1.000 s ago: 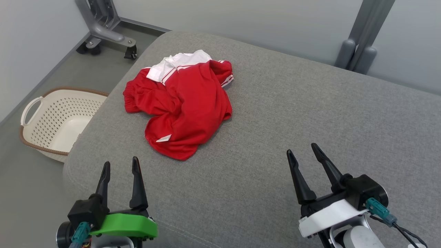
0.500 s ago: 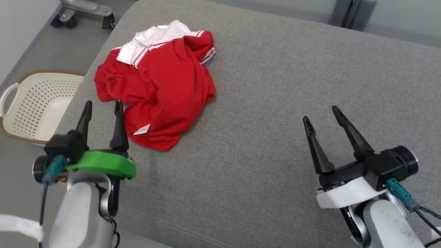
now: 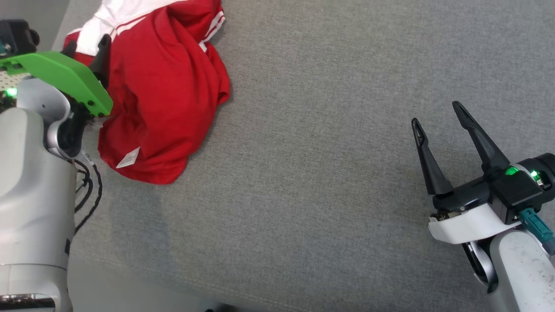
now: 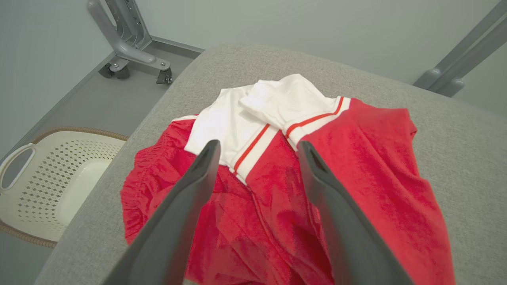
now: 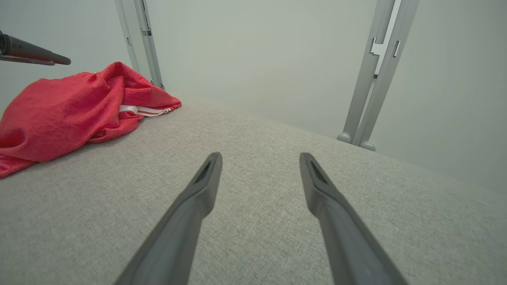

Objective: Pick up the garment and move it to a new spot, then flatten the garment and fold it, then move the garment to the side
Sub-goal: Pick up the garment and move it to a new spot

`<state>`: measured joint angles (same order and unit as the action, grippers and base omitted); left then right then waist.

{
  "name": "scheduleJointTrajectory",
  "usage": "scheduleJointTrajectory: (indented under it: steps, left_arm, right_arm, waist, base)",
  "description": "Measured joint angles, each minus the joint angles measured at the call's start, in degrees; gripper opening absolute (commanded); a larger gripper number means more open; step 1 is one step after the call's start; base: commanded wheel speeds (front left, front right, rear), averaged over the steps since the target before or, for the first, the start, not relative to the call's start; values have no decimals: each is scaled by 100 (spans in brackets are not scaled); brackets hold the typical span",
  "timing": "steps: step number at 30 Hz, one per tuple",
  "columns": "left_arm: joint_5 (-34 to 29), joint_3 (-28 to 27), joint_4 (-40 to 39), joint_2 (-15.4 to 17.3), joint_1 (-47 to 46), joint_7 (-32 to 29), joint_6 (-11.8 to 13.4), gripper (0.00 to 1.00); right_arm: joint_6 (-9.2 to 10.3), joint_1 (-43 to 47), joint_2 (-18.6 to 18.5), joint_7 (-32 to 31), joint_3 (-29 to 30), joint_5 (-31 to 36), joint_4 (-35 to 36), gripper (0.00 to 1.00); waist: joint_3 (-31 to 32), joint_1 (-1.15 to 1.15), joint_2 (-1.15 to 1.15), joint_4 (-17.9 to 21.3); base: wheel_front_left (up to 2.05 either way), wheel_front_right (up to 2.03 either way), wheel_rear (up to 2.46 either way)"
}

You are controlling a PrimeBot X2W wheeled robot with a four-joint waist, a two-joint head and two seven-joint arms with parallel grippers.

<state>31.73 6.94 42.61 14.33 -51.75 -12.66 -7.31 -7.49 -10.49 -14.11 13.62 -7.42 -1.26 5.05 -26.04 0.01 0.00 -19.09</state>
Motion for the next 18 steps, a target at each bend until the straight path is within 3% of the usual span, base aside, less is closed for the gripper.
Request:
scheduleJointTrajectory:
  steps: [9, 14, 15, 17, 18]
  left_arm:
    - [528, 527, 485, 444, -659, -374, -1, 100]
    - [690, 648, 881, 502, -920, -392, -1, 100]
    - [708, 679, 956, 503, -973, -399, -1, 94]
    - [733, 714, 1059, 514, -1038, -337, -1, 0]
    - [745, 716, 1125, 528, -1082, -260, -1, 0]
  right_arm:
    - [0, -18, 91, 0, -122, 91, 25, 100]
    - [0, -41, 123, 9, -152, 91, 21, 100]
    - [0, -46, 124, 12, -156, 91, 13, 100]
    - [0, -52, 129, 19, -163, 91, -12, 100]
    - [0, -55, 134, 27, -166, 91, -33, 100]
  waist:
    - [-420, 0, 0, 349]
    - [-579, 0, 0, 489]
    - [-602, 0, 0, 512]
    - [-628, 0, 0, 549]
    - [-635, 0, 0, 566]
  base:
    - [0, 0, 0]
    - [0, 0, 0]
    - [0, 0, 0]
    - [0, 0, 0]
    - [0, 0, 0]
